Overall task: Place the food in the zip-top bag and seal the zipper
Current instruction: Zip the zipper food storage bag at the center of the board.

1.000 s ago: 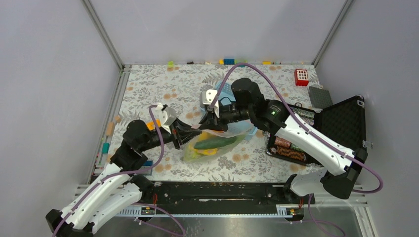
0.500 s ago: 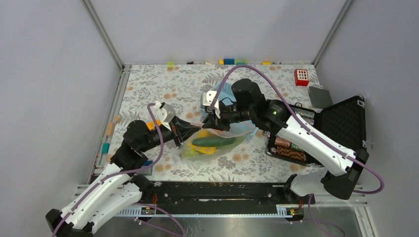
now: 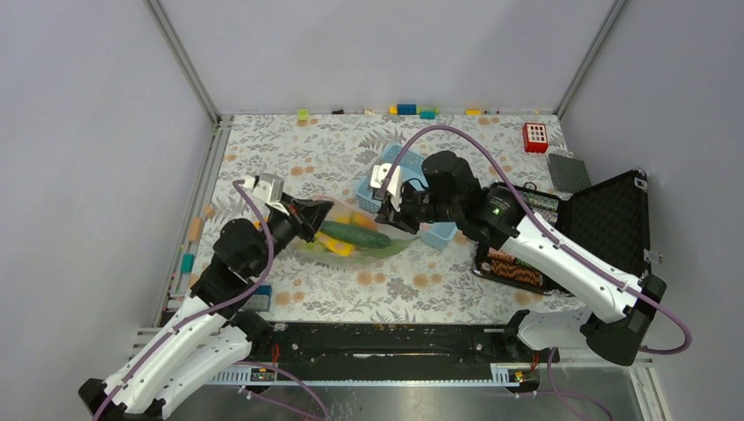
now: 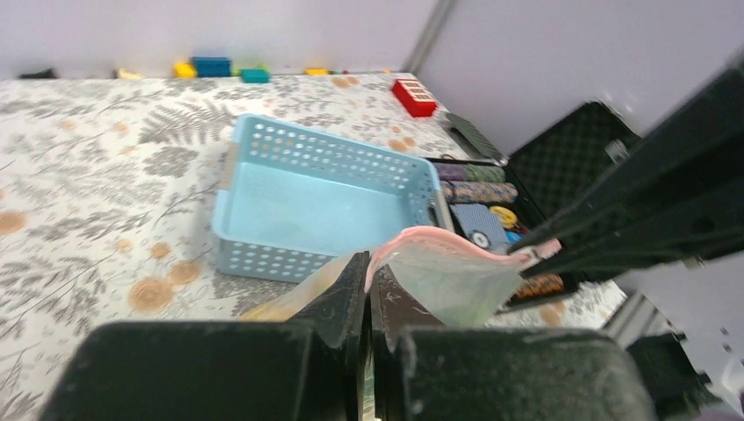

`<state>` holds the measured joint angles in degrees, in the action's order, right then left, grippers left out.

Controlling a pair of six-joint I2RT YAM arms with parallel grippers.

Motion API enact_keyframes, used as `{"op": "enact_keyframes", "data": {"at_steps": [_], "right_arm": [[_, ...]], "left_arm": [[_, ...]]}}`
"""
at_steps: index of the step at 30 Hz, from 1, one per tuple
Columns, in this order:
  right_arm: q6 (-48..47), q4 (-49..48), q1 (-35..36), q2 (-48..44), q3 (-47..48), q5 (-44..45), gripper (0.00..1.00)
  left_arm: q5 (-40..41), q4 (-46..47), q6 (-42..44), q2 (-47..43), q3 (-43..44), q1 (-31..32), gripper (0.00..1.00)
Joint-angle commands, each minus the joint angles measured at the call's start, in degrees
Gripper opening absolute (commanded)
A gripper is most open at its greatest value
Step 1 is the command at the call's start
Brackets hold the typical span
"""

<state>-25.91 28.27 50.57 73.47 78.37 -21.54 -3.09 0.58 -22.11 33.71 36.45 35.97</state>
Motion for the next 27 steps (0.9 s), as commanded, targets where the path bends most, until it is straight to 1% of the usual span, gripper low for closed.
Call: {"op": "enact_keyframes", "data": {"at_steps": [1,6,9,16,24,27], "right_arm": [[4.9,0.4,-1.4,-5.0,-4.9,5.6,0.11],[9.4,-2.9,-2.3,-8.4,-10.0,8.9,0.1],[11.8,-4.7,-3.5,-10.9,-13.6,11.2,0.1],[20.2,-8.7,-7.9,-16.9,-21.8,10.9,0.06],[22.6,-9.4,-10.3,-19.1,-24.8,11.5,0.04],[22.4,-10.0,-11.5,-19.2,-25.2,11.3,0.02]], "left_arm": [[18.7,1.1,-3.0,-0.5,1.8,-1.0,0.0],[23.2,-1.9,-4.4,2.2,3.7,-1.0,0.0],[25.3,-1.8,-4.8,2.8,3.9,-1.0,0.0],[26.7,-1.9,-4.8,3.4,4.4,-1.1,0.0],[29.5,-3.7,-5.0,3.8,5.2,-1.2,0.0],[29.4,-4.0,-5.2,4.1,5.3,-1.4,0.0]]}}
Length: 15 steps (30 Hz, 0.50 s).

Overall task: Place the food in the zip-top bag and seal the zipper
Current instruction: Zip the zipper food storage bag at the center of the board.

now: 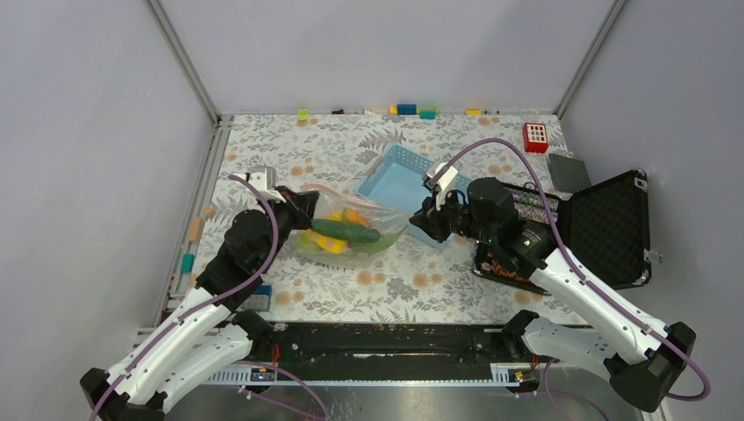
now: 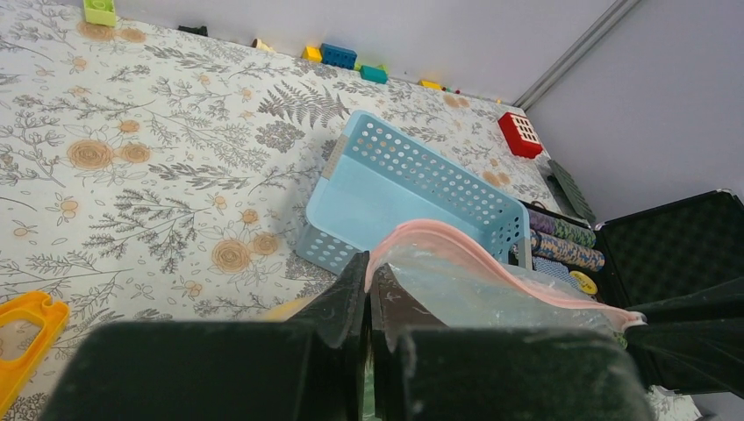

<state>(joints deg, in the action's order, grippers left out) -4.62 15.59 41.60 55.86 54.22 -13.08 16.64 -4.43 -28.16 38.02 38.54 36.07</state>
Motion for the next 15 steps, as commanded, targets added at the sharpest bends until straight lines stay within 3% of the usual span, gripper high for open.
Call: {"op": "enact_keyframes", "data": {"at_steps": [1,9,15], "right_arm": [[1.3,2.5,-2.7,-1.4,-1.0,2.6,0.0],[1.5,1.7,-3.3,0.5,0.6,0.2,0.0],[5.0,2.0,-3.4,6.9,6.8,-2.1,0.0]], "left_arm": [[9.6,0.8,0.8,0.0,3.4,-1.6,0.0],[6.9,1.4,1.7,2.0,4.5,-2.6,0.0],[3.9,-1.0,1.0,9.9,10.2,-4.3,0.0]]}}
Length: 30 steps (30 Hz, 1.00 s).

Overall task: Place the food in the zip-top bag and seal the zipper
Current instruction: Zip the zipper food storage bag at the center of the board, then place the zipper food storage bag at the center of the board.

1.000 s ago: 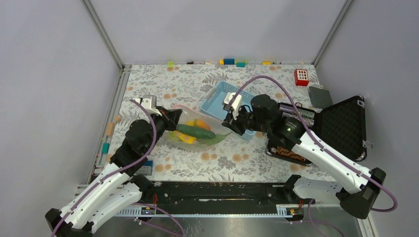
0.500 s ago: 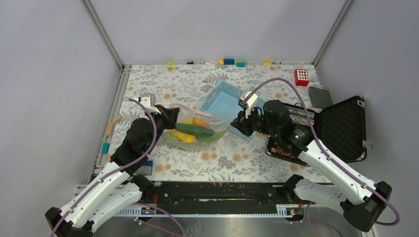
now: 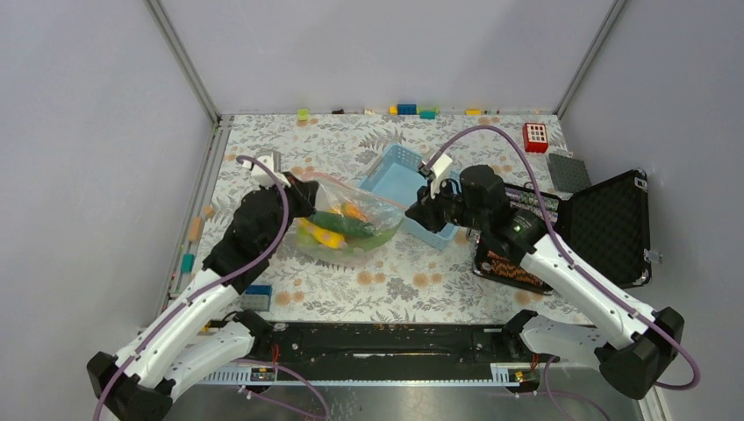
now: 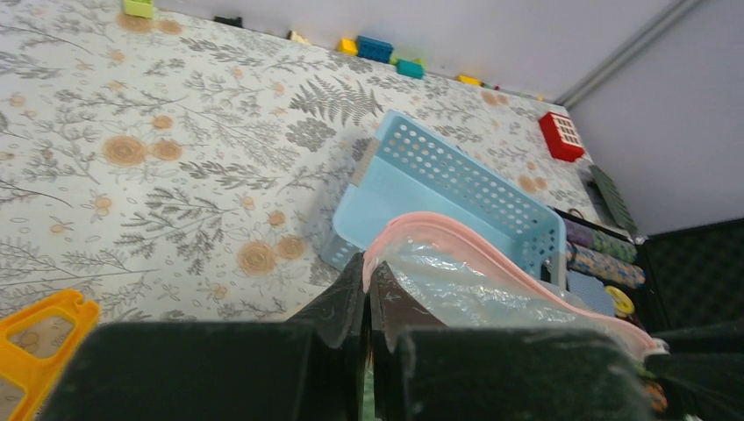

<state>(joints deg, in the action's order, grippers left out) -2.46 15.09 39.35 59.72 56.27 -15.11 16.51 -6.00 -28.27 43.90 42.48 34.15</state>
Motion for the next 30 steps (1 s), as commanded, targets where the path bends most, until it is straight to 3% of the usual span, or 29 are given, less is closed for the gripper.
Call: {"op": "enact_keyframes", "data": {"at_steps": [1,8,10,12,14,16,23,30], "right_arm": [[3.7,2.6,-1.2,3.5,5.0,-0.1,0.0],[4.7,3.1,-1.2,2.8,4.3,-1.1,0.0],[4.2,2.9,-1.2,1.9,3.6,-3.9,0.0],[2.9,1.6,-1.2,0.6,1.4,-7.9,0.0],[2.8,-0.5,-1.1,-0.6,-0.6,-10.2,0.0],[2.0,-2.0,-1.2,-1.0,-1.8,-11.9,0.0],[-0.1,-3.6,-0.3,1.4,-2.9,-21.1,0.0],[-6.0,3.3,1.0,0.6,-5.9,-11.3,0.0]], "left_arm": [[3.7,0.0,1.0,5.1,7.1,-2.7,0.0],[-1.7,2.2,1.9,3.9,5.6,-3.7,0.0],[-4.7,2.5,2.6,2.0,4.5,-3.7,0.09],[-5.3,2.3,1.1,-0.7,2.8,-3.8,0.33],[-1.7,-0.6,-4.5,-3.6,1.8,-3.8,0.75],[0.1,-2.8,-10.3,-7.9,0.8,-3.8,0.95],[0.1,-6.2,-19.5,-18.6,-0.3,-3.7,0.99],[2.9,-26.2,-21.4,-19.9,7.3,-3.7,0.99]]}}
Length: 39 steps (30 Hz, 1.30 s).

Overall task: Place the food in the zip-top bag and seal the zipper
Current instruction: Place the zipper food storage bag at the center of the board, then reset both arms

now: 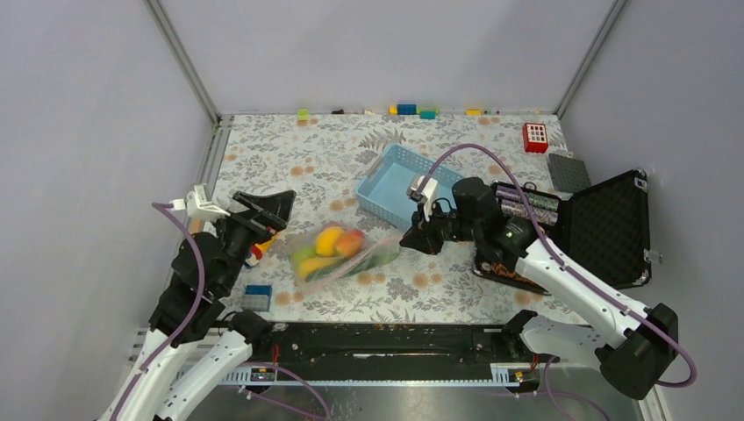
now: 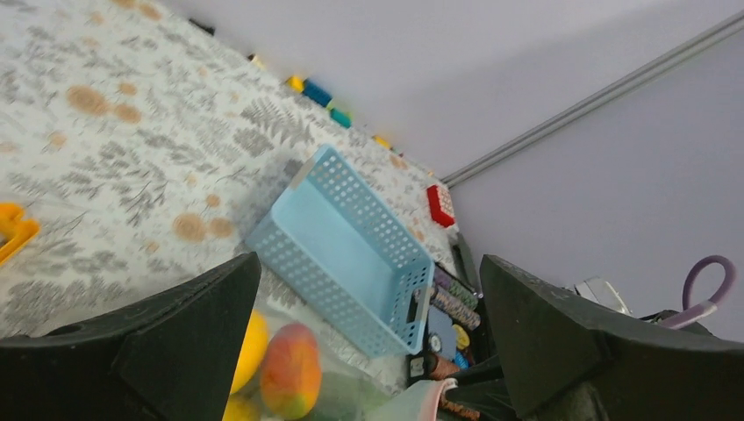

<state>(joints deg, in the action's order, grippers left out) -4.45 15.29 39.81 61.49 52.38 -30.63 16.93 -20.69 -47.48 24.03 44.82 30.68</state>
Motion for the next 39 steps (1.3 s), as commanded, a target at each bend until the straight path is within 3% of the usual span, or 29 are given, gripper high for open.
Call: {"op": "enact_keyframes", "data": {"at_steps": [1,8,12,15,21,25,27,28,34,36,39], "right_arm": [[-4.4,4.1,0.5,-1.9,-2.8,5.7,0.0],[1.4,6.4,0.6,-9.4,-10.8,25.8,0.06],[5.6,5.4,0.5,-10.9,-13.3,39.2,0.15],[7.4,5.4,0.2,-8.7,-13.0,43.1,0.23],[9.5,8.6,0.3,-6.0,-10.6,43.6,0.61],[11.2,14.0,0.3,-9.0,-9.5,47.5,0.76],[12.7,15.4,0.3,-11.8,-9.4,49.9,0.95],[14.2,15.4,0.2,-13.5,-9.6,51.6,0.99],[23.1,14.3,-0.3,-22.0,-10.8,62.6,1.0],[26.7,15.3,-2.8,-22.7,-10.4,66.7,1.0],[29.5,17.3,-9.4,-21.9,-8.3,64.5,0.99]], "left_arm": [[3.4,-13.4,-2.2,0.0,5.2,-0.2,0.99],[4.6,-12.0,-3.8,-0.1,0.6,-0.2,0.99],[3.5,-9.7,-3.8,2.3,-1.0,-0.2,0.99],[3.1,-8.7,-3.8,4.3,-1.9,-0.2,0.99],[6.1,-7.7,-4.4,5.8,-2.6,-0.2,0.99],[9.5,-8.2,-4.5,5.9,-2.4,-0.3,0.99],[11.1,-8.8,-5.0,5.9,-2.4,-0.2,0.99],[11.9,-8.8,-5.2,6.0,-2.5,-0.2,0.99],[14.6,-8.5,-4.5,8.0,-1.7,-0.2,0.99],[15.6,-8.2,-4.3,9.3,-1.3,-0.3,0.99],[15.8,-5.5,-3.0,11.6,-0.9,-0.3,0.99]]}}
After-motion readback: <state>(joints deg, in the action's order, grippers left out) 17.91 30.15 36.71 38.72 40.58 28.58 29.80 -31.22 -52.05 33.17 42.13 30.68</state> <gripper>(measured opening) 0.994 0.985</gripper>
